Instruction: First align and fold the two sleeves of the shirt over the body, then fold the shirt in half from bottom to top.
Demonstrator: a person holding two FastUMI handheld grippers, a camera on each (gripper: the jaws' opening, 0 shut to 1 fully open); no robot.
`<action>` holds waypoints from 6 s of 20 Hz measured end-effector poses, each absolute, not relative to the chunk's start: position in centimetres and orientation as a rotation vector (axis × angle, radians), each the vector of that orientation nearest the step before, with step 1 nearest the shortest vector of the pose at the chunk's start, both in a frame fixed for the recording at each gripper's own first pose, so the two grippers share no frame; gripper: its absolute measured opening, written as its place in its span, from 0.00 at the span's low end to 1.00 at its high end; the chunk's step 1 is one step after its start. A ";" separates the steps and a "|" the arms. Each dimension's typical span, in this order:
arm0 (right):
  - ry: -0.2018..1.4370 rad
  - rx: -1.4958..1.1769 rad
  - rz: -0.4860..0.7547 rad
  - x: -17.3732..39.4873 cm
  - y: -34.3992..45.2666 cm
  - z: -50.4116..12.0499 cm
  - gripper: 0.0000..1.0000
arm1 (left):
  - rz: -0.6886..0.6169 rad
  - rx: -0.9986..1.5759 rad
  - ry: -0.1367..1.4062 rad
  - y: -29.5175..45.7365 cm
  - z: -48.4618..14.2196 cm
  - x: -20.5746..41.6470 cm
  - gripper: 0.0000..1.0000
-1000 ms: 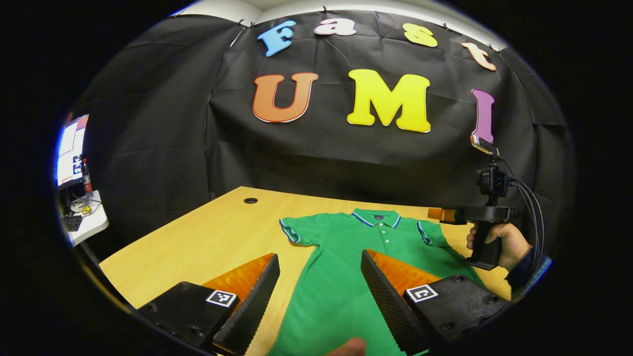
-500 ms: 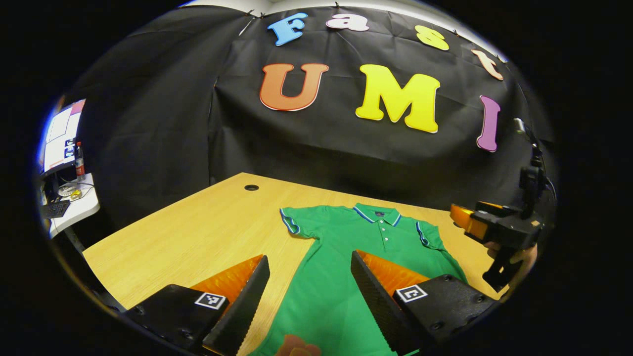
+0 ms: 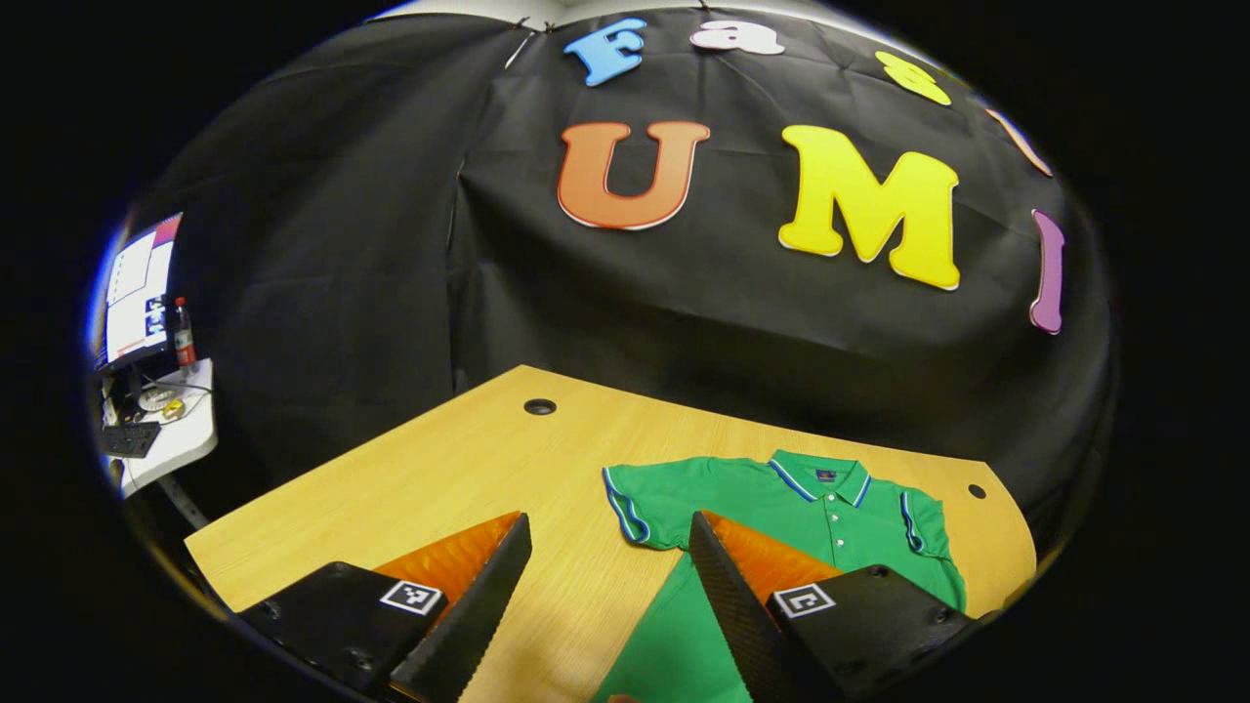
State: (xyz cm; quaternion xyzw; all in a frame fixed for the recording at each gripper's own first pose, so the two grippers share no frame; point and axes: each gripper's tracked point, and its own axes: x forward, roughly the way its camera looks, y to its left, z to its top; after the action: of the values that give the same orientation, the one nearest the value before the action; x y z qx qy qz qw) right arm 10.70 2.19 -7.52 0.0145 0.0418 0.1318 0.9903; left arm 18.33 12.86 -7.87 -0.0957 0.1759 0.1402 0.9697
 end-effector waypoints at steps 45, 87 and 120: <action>0.106 0.093 0.283 9.1 -0.2 -10.2 0.92 | 0.071 0.024 0.467 -0.8 -10.5 31.3 1.00; 0.388 0.150 0.173 -1.4 -1.4 -22.4 0.01 | 0.010 -0.020 0.324 4.8 -22.7 -2.7 0.07; 0.032 0.136 0.035 41.1 1.6 -4.1 0.00 | -0.037 0.012 0.027 4.3 -5.6 37.8 0.07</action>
State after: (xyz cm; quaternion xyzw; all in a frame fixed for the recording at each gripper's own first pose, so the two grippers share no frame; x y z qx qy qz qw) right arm 41.10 1.56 -4.13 0.0682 0.0158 0.0172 0.9974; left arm 37.81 4.31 -5.63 0.0059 0.0136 -0.0183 0.9997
